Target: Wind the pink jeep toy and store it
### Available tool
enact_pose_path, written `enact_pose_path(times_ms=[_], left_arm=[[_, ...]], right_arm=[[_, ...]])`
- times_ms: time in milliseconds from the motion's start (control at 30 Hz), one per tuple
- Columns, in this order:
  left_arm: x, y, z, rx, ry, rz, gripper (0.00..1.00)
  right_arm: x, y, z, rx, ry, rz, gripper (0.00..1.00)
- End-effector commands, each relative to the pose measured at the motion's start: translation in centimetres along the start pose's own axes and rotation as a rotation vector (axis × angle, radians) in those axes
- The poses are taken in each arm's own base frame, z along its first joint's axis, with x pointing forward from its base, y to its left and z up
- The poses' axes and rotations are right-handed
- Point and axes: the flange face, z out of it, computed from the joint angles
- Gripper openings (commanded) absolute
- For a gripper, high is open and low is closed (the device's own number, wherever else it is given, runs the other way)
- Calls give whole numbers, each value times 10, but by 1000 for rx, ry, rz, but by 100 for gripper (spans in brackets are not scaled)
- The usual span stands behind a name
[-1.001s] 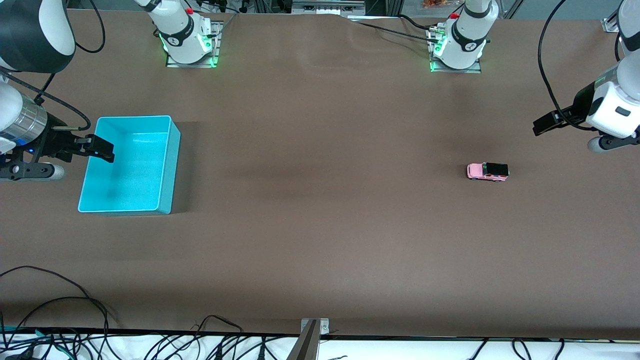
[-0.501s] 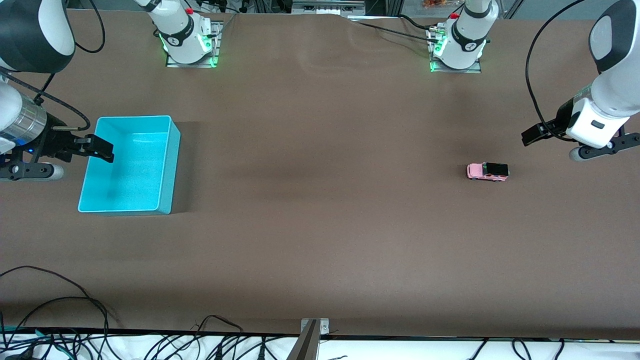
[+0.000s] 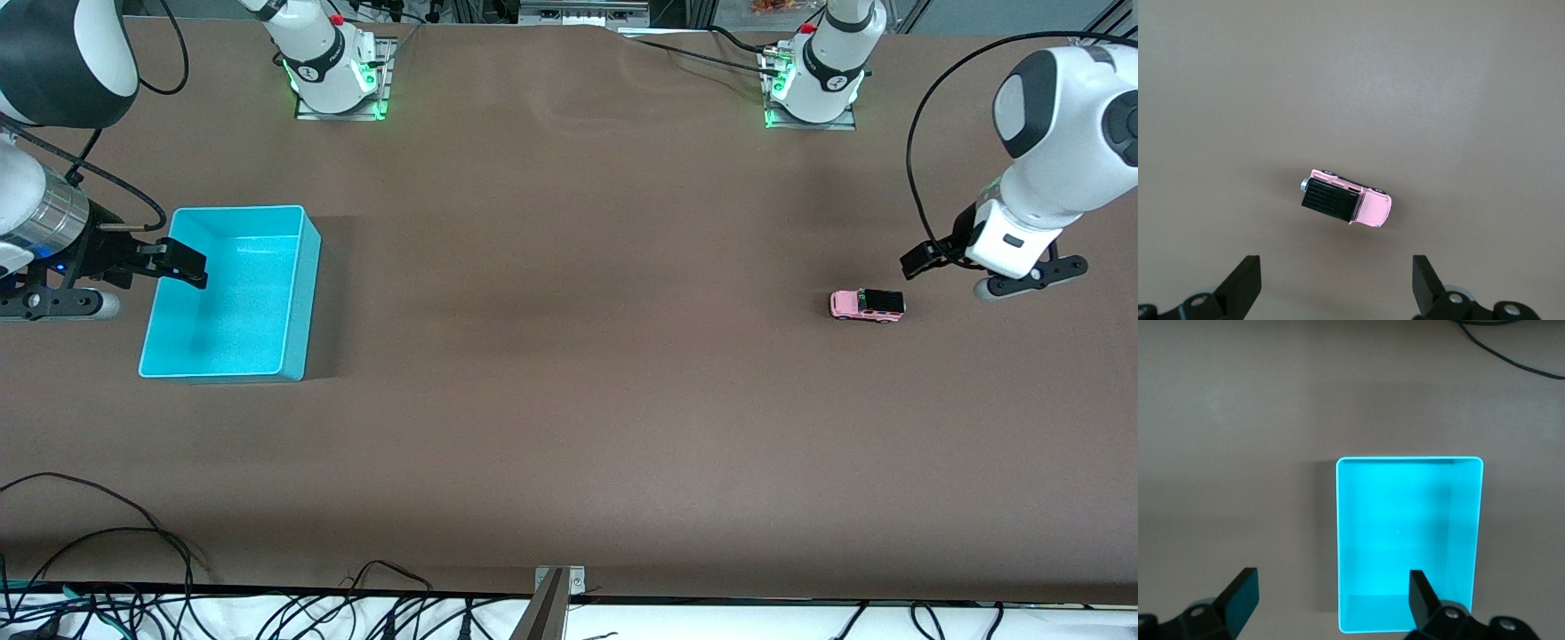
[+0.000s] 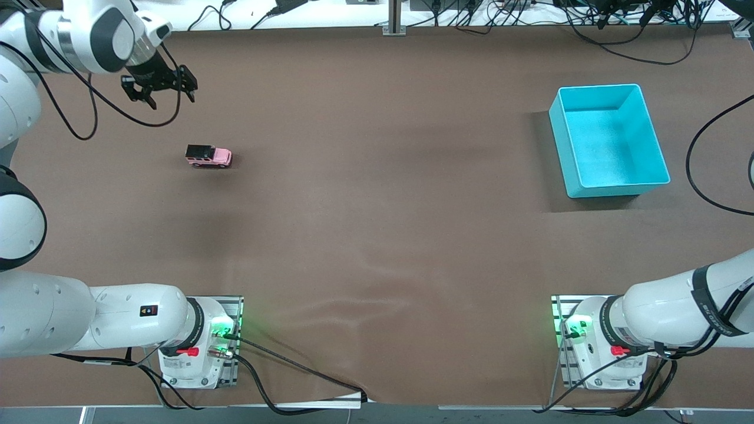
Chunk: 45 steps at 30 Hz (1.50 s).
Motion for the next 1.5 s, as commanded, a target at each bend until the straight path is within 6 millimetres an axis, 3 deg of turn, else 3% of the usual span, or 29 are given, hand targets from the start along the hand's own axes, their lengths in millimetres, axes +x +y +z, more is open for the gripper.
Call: enact_pose_path(times_ms=[0, 167, 634, 1068, 1335, 1468], left_arm=[[0, -3, 11, 16, 27, 120, 100], [0, -7, 18, 15, 29, 184, 100], [-11, -10, 78, 9, -2, 432, 100], [-20, -11, 116, -3, -36, 857, 100], [-13, -11, 137, 1, 19, 1131, 100], [-15, -12, 140, -1, 13, 1185, 100]], right_arm=[[-1, 0, -8, -1, 4, -2, 100], [-1, -1, -8, -1, 3, -3, 100], [1, 3, -6, 1, 6, 3, 100], [1, 6, -6, -1, 6, 12, 100], [1, 5, -6, -1, 6, 11, 100], [1, 6, -6, -1, 6, 12, 100]])
